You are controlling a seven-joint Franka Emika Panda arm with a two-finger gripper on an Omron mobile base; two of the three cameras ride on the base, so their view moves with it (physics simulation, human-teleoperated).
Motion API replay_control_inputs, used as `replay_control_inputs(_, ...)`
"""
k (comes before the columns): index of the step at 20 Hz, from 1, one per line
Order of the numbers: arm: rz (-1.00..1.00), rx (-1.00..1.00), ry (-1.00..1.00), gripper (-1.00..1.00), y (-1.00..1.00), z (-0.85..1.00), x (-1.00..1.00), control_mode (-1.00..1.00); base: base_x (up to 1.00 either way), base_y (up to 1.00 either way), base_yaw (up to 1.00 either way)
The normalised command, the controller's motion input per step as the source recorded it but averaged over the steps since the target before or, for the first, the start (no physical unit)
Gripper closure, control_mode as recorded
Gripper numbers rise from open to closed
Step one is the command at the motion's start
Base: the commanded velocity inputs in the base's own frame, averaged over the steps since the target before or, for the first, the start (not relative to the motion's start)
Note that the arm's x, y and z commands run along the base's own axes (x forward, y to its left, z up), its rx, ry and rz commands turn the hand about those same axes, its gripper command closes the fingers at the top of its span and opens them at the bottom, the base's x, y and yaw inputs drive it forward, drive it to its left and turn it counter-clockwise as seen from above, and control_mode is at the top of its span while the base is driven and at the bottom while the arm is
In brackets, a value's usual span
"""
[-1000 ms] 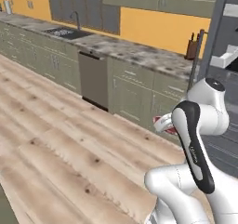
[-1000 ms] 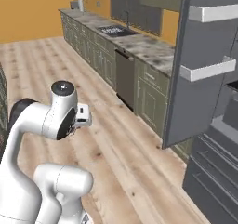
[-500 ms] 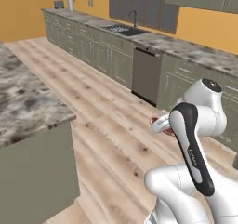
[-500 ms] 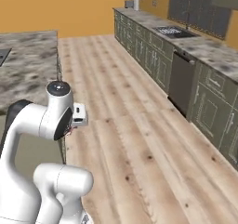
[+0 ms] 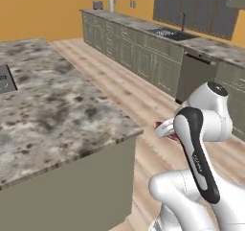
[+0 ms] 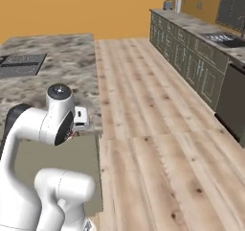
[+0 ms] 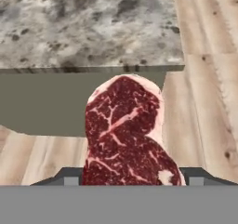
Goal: Open the fridge, remove the pear, lime, and steak, and place them on any counter.
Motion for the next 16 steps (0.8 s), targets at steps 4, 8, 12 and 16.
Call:
replay_control_inputs(4, 0.0, 0.0, 0.0, 1.0, 0.0, 0.0, 0.0, 1.0, 0.97, 1.0, 0.18)
replay_control_inputs(8, 0.12, -0.09, 0.1, 1.0, 0.72, -0.02, 0.64, -1.0, 0.22, 0.25, 0.04)
replay_control_inputs(12, 0.12, -0.16, 0.05, 1.0, 1.0, -0.51, 0.97, -1.0, 0.0, 0.0, 0.0)
replay_control_inputs(16, 0.06, -0.18, 0.03, 1.0, 0.95, -0.9, 1.0, -1.0, 0.0, 0.0, 0.0)
